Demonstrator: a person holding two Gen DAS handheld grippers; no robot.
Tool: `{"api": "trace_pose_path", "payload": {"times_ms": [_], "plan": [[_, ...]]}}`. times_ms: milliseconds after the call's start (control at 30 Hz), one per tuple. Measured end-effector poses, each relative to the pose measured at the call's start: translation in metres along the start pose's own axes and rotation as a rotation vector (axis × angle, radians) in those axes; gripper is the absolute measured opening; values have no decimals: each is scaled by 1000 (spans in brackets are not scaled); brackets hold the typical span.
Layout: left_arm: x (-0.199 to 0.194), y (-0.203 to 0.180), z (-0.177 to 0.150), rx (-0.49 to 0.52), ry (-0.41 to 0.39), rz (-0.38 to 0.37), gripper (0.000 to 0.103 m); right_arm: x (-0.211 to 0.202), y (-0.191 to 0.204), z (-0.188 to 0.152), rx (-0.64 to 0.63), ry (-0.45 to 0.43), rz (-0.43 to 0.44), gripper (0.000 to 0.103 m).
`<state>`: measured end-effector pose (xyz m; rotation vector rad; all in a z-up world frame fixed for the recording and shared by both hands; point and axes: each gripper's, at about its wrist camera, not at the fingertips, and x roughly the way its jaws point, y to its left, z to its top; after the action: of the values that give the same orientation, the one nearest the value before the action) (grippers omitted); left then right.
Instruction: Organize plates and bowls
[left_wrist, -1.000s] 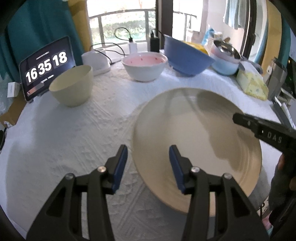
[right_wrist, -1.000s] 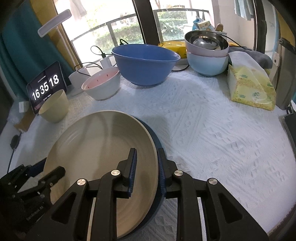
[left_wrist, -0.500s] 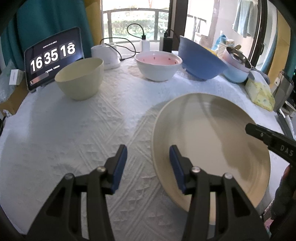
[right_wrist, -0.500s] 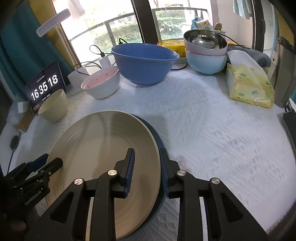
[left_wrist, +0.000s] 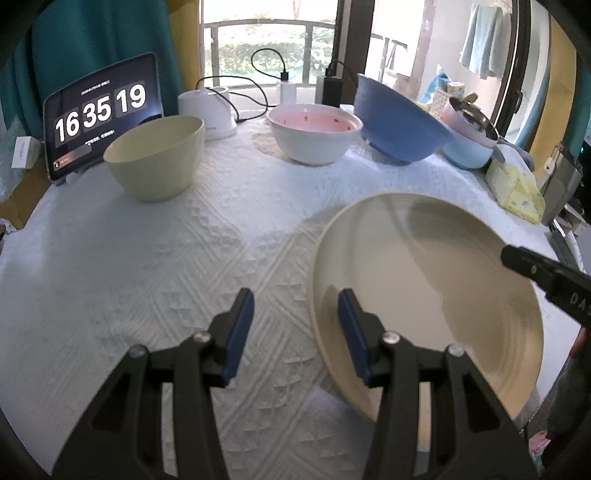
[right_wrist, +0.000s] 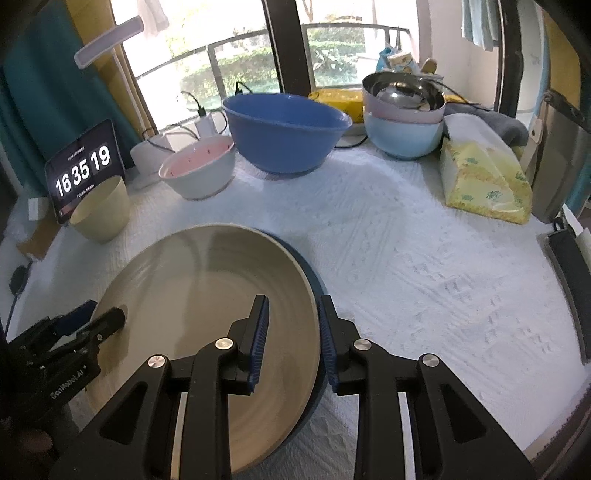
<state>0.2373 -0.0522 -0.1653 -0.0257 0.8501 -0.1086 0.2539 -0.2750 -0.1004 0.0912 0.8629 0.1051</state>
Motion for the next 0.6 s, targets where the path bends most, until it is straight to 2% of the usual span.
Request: {"api": "trace_pose_path", "payload": {"times_ms": [67,100,200,267,367,433,600], "plan": [[0,1,0,0,0,-5,49,-5,1,2,-6,-24,-33,40],[1,1,0,-1,0,-7,49,-7,1,3,-11,-32,-41,41],[2,0,0,2,3,-15,49,1,-3,4,-8,-8,-54,41],[4,-1,0,5,8,-21,49,12,-8,0,23,39,-55,41],[6,-1,0,3,17,-41,49,26,-12,-6,56,99,-11,41],[7,0,0,0,20,-46,49,27,-11,-8,65,97,27,42],[8,4,0,-7,14,-30,49,27,-5,-8,57,81,10,41]]}}
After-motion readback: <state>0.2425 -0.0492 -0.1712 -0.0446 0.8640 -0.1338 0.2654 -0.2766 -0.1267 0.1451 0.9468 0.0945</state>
